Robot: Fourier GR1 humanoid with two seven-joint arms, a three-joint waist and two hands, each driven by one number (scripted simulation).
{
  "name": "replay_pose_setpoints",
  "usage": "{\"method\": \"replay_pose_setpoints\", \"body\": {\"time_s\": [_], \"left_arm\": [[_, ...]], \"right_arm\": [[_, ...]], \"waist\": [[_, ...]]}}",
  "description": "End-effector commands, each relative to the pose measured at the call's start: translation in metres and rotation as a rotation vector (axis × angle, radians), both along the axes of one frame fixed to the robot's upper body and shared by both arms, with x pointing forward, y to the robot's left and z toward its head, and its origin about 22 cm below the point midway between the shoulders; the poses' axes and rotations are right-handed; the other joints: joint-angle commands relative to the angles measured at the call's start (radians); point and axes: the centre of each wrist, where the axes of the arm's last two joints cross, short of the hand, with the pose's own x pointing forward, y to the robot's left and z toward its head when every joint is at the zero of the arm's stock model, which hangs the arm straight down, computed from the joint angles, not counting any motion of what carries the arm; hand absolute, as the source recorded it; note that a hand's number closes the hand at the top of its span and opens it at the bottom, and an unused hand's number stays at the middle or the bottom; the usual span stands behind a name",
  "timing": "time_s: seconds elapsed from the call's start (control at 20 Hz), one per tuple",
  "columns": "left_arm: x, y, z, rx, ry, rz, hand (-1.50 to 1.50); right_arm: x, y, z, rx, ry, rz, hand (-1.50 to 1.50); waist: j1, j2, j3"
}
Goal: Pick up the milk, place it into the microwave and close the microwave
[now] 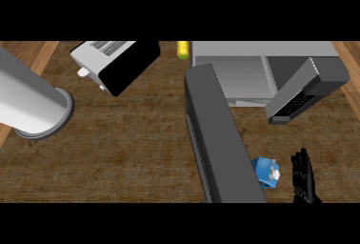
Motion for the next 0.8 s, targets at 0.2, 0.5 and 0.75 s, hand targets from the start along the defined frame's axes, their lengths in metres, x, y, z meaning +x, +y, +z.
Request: {"method": "replay_pose_setpoints", "body": {"time_s": [0.2,0.5,0.75], "left_arm": [[-0.02,-0.003,0.01,0.003,-0.008,-0.007,-1.5],[-0.014,0.001,-0.003,-0.014,-0.018,0.003,-1.5],[-0.012,0.002,0.007,0.01,-0.006,0.002,-1.5]], "right_arm": [[-0.001,-0.017,-0.045,0.014,0.028,0.042,-1.5],[0.006,-0.008,-0.08,-0.019,0.023,0.021,-1.5],[0.037,-0.033,-0.077,-0.043,0.028,-0.005,-1.5]], "waist": [[0.005,0.001,0.0],[0.005,0.001,0.0],[0.005,0.002,0.0]]}}
